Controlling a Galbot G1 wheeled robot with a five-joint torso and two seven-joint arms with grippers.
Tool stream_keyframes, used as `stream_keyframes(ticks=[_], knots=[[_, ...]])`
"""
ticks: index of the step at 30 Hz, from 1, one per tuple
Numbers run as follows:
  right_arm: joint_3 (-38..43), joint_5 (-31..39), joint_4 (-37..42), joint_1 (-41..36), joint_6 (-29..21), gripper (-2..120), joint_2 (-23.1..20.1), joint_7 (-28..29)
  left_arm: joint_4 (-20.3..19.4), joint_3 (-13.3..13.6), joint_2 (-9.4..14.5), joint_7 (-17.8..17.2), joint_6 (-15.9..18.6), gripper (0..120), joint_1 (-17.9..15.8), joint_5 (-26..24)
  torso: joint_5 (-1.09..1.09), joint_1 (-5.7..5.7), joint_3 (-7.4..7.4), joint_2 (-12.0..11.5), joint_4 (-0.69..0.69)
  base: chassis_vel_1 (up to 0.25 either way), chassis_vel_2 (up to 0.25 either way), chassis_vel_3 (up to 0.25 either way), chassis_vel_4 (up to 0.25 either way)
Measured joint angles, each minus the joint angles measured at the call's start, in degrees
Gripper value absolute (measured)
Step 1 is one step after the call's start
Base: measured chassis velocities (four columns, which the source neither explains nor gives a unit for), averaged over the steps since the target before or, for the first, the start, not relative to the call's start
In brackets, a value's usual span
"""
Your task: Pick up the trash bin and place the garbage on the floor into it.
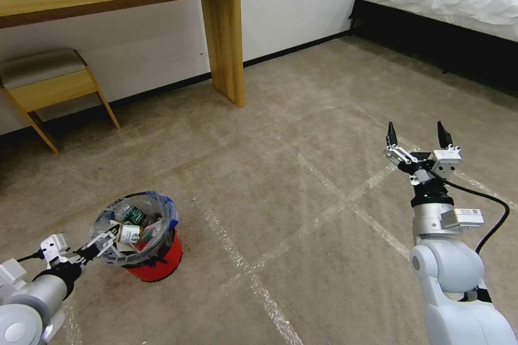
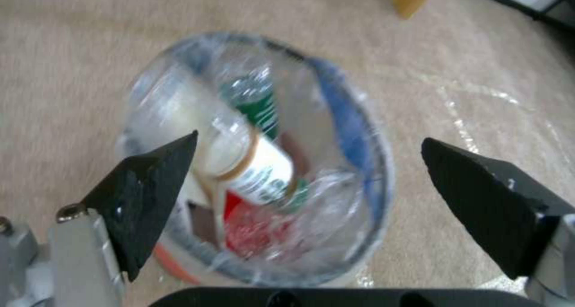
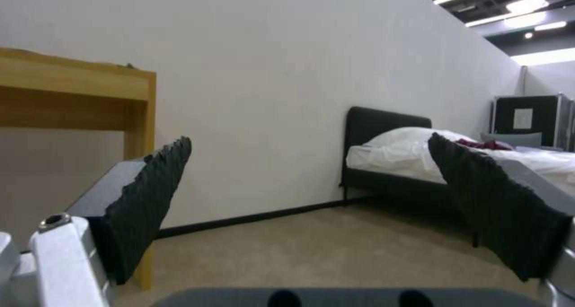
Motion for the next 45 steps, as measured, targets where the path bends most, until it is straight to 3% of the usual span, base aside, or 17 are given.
stream_keyframes(ticks=[2, 3, 4, 5, 8, 9, 11, 15, 17, 25, 27, 31, 34, 45], knots=[[-0.4, 2.3, 0.1, 0.0, 0.2, 100, 0.0, 0.2, -2.0, 0.3, -0.8, 3.5, -2.1, 99, 0.6, 4.5, 0.00, 0.00, 0.00, 0.0, 0.00, 0.000, 0.000, 0.000, 0.000], [-0.4, 2.3, 0.1, 0.0, 0.2, 100, 0.0, 0.2, -2.0, 0.3, -0.8, 3.5, -2.1, 99, 0.6, 4.5, 0.00, 0.00, 0.00, 0.0, 0.00, 0.000, 0.000, 0.000, 0.000], [-0.6, 3.9, 0.3, 0.1, 0.4, 100, 0.0, 0.4, -2.2, 0.4, -1.2, 6.4, -4.6, 100, 0.7, 8.6, 0.01, 0.00, 0.00, 0.0, 0.00, 0.000, 0.000, 0.000, 0.000], [-0.6, 3.9, 0.3, 0.1, 0.4, 100, 0.0, 0.4, -2.2, 0.4, -1.2, 6.4, -4.6, 100, 0.7, 8.6, 0.01, 0.00, 0.00, 0.0, 0.00, 0.000, 0.000, 0.000, 0.000], [-1.2, 6.7, 0.8, -0.2, 0.5, 100, 0.0, 0.5, -1.7, 0.6, -2.4, 13.4, -15.0, 100, 0.8, 21.9, -0.01, 0.00, 0.00, 0.0, 0.00, 0.000, 0.000, 0.000, 0.000], [-1.2, 6.7, 0.8, -0.2, 0.5, 100, 0.0, 0.5, -1.7, 0.6, -2.4, 13.4, -15.0, 100, 0.8, 21.9, -0.01, 0.00, 0.00, 0.0, 0.00, 0.000, 0.000, 0.000, 0.000], [-1.5, 7.3, 0.9, -0.4, 0.7, 100, 0.1, 0.2, -1.6, 1.2, -3.7, 15.8, -19.9, 99, 0.9, 27.4, -0.01, 0.00, 0.00, 0.0, 0.00, 0.000, 0.000, 0.000, 0.000], [-1.9, 7.4, 0.9, -0.7, 1.0, 100, 0.3, 0.0, -1.6, 2.0, -4.8, 17.2, -23.2, 99, 0.9, 31.3, -0.01, 0.00, 0.00, 0.0, 0.00, 0.000, 0.000, 0.000, 0.000], [-2.5, 7.0, 0.6, -1.2, 1.5, 100, 0.9, 0.0, -1.7, 3.4, -6.4, 18.3, -27.2, 100, 1.0, 36.2, 0.00, 0.00, 0.00, 0.0, 0.00, 0.000, 0.000, 0.000, 0.000], [-2.8, 5.7, 0.6, -2.0, 1.9, 100, 1.5, 0.0, -1.8, 5.3, -8.0, 19.0, -31.5, 100, 1.4, 41.6, 0.00, 0.00, 0.00, 0.0, 0.00, 0.000, 0.000, 0.000, 0.000], [-3.1, 4.9, 0.8, -2.5, 2.2, 100, 2.1, 0.0, -1.7, 7.6, -8.9, 19.3, -33.6, 100, 1.4, 44.2, 0.00, 0.00, 0.00, 0.0, 0.00, 0.000, 0.000, 0.000, 0.000], [-3.3, 3.9, 1.2, -2.9, 2.1, 100, 2.7, 0.0, -1.1, 10.0, -9.2, 18.8, -34.0, 100, 1.0, 45.6, 0.00, 0.00, 0.00, 0.0, 0.00, 0.000, 0.000, 0.000, 0.000], [-3.2, 1.3, 1.4, -4.1, 2.1, 100, 3.7, 0.1, 0.8, 13.4, -10.2, 17.7, -34.8, 100, -0.4, 47.4, -0.01, 0.00, 0.01, 0.0, 0.00, 0.000, 0.000, 0.000, 0.000], [-3.2, -3.0, 1.6, -5.7, 0.5, 100, 6.0, 0.0, 1.6, 14.8, -11.5, 17.2, -38.7, 100, -1.8, 52.4, -0.01, 0.00, 0.01, 0.0, 0.00, 0.000, 0.000, 0.000, 0.000]])
